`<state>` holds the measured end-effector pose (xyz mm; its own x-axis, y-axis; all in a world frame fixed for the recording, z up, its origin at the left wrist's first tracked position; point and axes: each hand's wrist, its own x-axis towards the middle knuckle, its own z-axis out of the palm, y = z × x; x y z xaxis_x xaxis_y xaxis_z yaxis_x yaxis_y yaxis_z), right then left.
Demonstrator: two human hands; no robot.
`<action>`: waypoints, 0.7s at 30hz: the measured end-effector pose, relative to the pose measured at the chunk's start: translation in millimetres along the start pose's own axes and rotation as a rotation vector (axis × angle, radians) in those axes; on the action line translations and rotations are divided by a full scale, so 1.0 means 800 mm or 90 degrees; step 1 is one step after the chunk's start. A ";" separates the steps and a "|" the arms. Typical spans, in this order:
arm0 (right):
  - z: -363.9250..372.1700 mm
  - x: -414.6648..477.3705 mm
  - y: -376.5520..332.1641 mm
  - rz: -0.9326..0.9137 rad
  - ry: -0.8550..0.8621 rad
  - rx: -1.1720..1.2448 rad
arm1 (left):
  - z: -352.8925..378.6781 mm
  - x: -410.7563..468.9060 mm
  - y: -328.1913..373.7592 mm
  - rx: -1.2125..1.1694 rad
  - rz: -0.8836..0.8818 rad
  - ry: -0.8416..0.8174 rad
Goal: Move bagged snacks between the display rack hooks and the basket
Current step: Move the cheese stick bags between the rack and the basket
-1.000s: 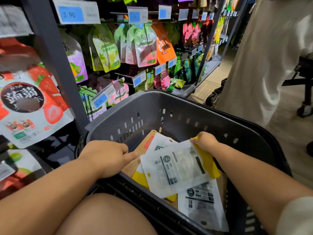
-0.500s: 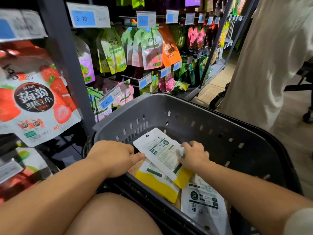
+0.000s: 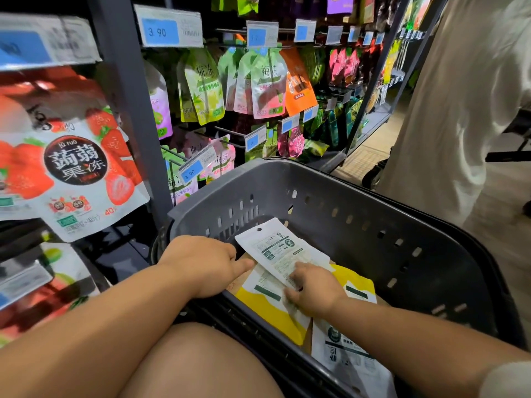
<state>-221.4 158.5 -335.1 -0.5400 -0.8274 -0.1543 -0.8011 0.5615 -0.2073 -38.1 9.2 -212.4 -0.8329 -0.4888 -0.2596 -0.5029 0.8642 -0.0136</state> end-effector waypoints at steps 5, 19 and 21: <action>-0.006 -0.002 -0.004 0.055 0.044 0.025 | 0.001 -0.002 0.005 -0.008 0.005 -0.012; -0.184 -0.030 -0.006 -0.104 0.169 0.527 | 0.001 -0.007 -0.003 -0.073 0.015 -0.001; -0.185 -0.042 -0.009 -0.140 0.111 0.699 | 0.001 -0.005 -0.004 -0.104 0.011 0.007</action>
<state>-235.6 180.2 -185.3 -0.5134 -0.8512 0.1091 -0.2701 0.0395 -0.9620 -32.7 8.8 -211.9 -0.8439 -0.4757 -0.2482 -0.5183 0.8423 0.1479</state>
